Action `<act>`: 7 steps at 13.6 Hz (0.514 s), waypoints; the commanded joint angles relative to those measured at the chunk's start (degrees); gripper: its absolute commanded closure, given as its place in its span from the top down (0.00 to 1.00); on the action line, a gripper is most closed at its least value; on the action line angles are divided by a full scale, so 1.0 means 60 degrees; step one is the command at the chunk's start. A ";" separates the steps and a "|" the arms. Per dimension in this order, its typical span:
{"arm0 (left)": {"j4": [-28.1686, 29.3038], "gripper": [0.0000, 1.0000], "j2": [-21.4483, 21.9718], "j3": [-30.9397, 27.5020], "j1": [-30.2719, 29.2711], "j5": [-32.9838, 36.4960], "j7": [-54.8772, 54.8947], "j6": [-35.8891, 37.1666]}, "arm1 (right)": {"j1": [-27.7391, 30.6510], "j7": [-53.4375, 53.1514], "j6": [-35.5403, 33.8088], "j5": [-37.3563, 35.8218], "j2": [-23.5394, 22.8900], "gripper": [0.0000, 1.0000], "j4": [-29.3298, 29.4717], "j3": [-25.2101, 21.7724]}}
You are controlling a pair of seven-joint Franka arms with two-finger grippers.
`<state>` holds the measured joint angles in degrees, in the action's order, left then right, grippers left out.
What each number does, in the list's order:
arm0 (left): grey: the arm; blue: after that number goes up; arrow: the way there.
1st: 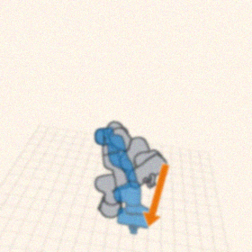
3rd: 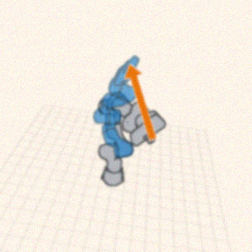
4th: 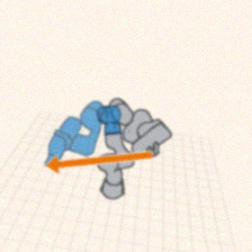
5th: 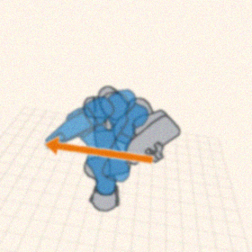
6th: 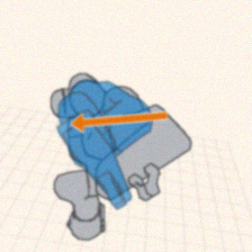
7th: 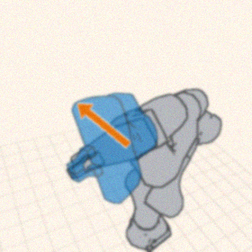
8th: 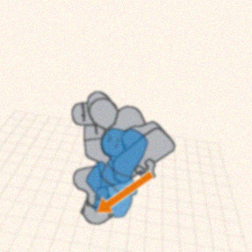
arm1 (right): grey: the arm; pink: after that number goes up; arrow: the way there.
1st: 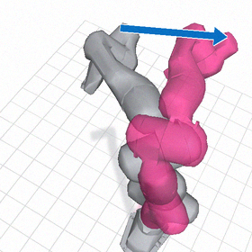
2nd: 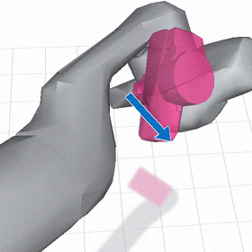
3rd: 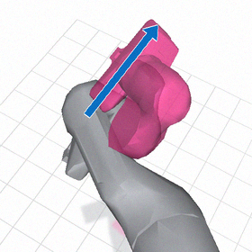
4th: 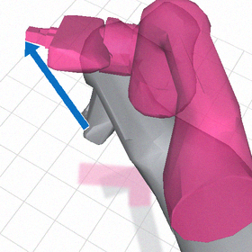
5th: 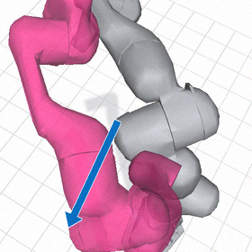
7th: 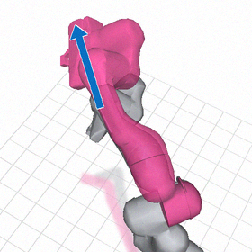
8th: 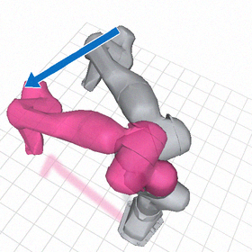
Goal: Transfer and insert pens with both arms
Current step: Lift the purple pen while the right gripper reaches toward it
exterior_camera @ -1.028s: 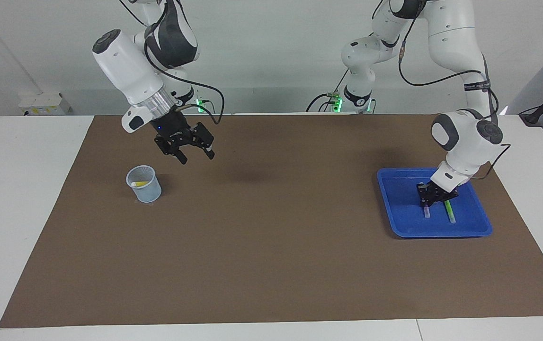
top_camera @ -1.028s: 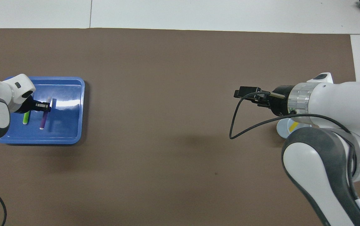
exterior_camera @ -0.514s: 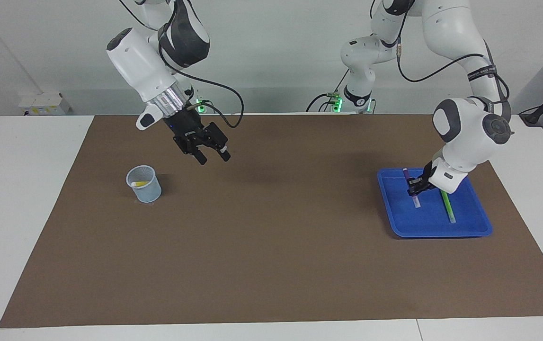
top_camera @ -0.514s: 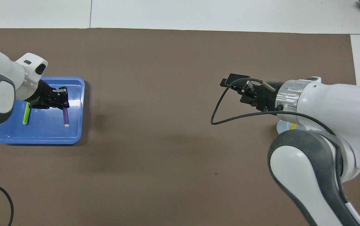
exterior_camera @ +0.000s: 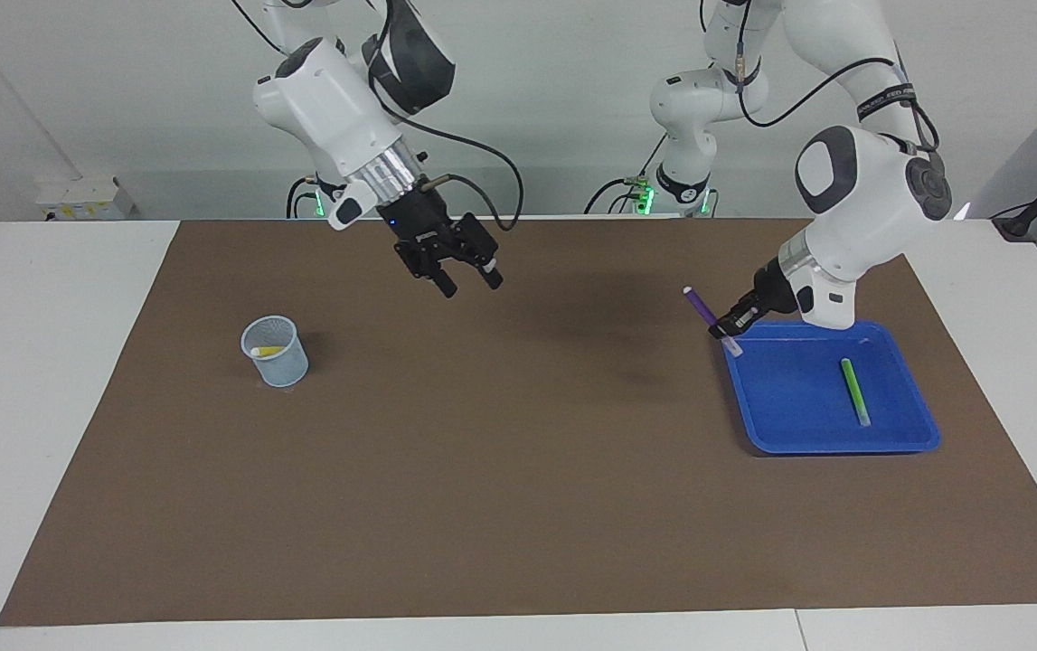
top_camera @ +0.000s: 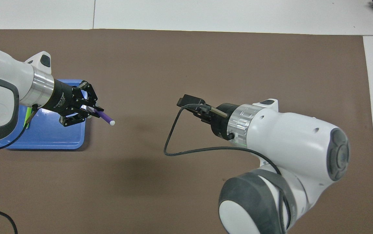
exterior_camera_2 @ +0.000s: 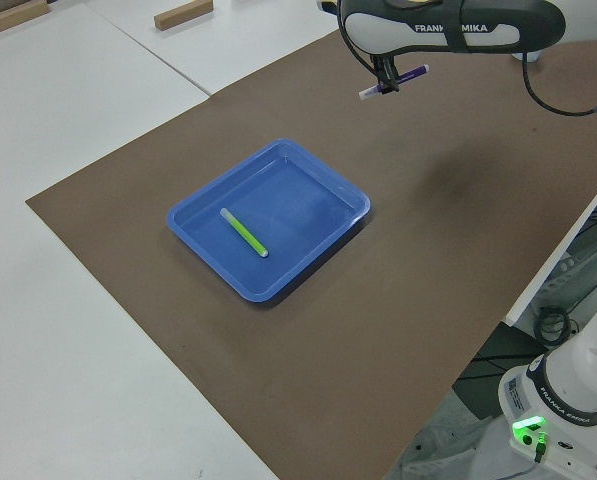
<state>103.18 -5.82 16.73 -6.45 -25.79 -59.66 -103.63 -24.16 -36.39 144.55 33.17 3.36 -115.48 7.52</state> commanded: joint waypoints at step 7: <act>0.1755 0.00 0.1626 -0.0094 0.0634 -0.2687 -0.3079 -0.0963 | -0.1699 0.0029 0.0283 0.0053 -0.0151 1.00 0.0116 -0.0022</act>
<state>107.03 -1.70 16.86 -4.48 -39.02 -76.12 -105.67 -32.72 -37.51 145.18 33.17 3.22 -115.47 7.54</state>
